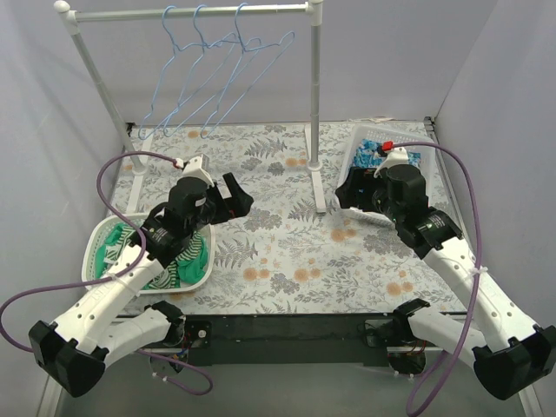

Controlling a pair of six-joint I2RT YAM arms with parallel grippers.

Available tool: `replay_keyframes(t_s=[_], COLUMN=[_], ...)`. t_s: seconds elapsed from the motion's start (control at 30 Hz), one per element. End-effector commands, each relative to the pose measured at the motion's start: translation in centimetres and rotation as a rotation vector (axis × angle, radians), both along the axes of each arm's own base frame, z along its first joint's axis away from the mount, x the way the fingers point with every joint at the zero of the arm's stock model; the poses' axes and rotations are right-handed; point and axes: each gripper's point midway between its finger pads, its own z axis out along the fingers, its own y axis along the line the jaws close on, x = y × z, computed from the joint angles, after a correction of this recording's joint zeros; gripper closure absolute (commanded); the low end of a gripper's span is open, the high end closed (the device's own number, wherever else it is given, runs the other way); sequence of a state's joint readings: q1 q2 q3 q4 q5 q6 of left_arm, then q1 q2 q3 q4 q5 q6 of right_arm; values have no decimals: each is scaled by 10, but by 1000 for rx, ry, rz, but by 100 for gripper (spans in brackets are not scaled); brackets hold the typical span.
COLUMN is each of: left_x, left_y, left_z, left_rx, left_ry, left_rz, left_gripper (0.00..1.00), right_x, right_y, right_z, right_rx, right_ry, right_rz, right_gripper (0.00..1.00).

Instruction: Place the tank top on the hanger

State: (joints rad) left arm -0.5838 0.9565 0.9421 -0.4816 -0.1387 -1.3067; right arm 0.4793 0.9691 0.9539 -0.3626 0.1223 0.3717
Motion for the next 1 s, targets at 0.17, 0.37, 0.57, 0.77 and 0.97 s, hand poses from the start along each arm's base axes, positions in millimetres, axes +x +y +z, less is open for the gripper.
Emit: replay_keyframes(t_s=[0.17,0.37,0.57,0.77,0.97], left_x=[2,7,6,-6,-21], left_y=[12,25,56,95,133], left_z=[12,4,-24,-46,-61], left_rx=[-46,-27,59,114,159], left_ry=[-29,14,152,222,245], left_rz=[88,193,407,623,780], left_gripper=[2,2,2,5,15], right_x=[-4,-5,-9,-11,-13], right_y=[-5,-3,6,22,31], right_z=[19,21,18,2,-14], right_rx=[6,1,17,27,43], right_ry=[-70,-74,-70,-20,22], right_rz=[-3,17,73,151,194], right_gripper=[1,1,1,1,1])
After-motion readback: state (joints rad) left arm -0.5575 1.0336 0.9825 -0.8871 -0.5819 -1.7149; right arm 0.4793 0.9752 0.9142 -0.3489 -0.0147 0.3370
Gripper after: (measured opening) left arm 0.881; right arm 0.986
